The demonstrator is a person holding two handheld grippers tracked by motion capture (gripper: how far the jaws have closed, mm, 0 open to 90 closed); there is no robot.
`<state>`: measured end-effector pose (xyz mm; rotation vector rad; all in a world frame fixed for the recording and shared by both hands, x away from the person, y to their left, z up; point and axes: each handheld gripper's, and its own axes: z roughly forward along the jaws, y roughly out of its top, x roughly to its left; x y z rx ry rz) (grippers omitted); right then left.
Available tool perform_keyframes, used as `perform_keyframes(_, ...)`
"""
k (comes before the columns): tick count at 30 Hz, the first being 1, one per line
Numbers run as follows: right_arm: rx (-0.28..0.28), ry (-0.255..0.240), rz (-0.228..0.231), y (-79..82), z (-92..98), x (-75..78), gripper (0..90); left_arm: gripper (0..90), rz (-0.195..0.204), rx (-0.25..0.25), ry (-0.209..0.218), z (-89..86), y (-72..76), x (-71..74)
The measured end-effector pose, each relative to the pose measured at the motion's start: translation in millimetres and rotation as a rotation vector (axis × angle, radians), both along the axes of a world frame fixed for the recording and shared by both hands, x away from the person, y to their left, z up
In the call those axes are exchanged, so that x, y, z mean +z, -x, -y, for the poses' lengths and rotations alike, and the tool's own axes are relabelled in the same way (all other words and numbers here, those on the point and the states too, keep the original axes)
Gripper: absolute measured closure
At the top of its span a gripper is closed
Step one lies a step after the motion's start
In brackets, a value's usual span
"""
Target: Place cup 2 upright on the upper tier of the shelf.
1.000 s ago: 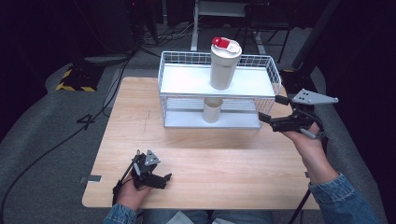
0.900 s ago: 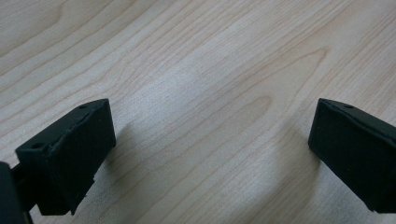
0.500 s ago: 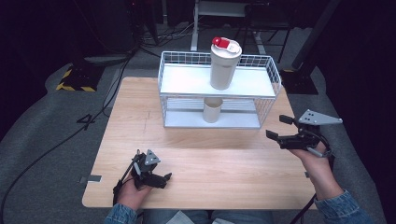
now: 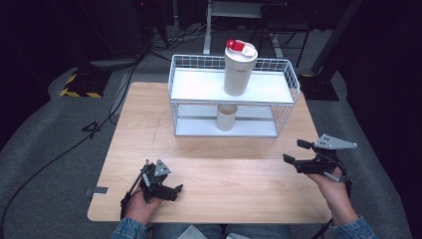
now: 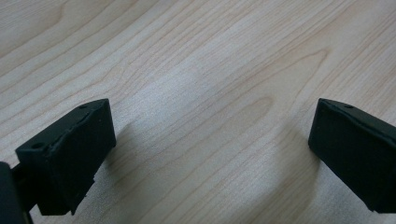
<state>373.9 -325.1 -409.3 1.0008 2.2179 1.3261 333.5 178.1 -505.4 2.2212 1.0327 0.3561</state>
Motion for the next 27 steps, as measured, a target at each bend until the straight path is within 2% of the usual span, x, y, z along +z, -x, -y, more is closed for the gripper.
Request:
perform_keyframes(8,-0.033,0.007,-0.046,2.3,7.3,-31.5,15.8,1.2,-0.002,0.006,0.002,0.7,-0.1,0.0)
perform_keyframes(17,-0.076,0.045,-0.091,5.5,12.2,-61.0,15.8,1.2,-0.002,0.006,0.002,0.7,-0.1,0.0)
perform_keyframes(21,-0.099,0.066,-0.091,6.2,13.0,-72.1,15.7,1.2,0.001,0.007,0.002,0.8,-0.2,-0.1)
perform_keyframes(27,-0.120,0.118,-0.133,2.8,8.4,-86.8,15.4,1.2,0.001,0.008,0.003,1.0,-0.3,-0.2)
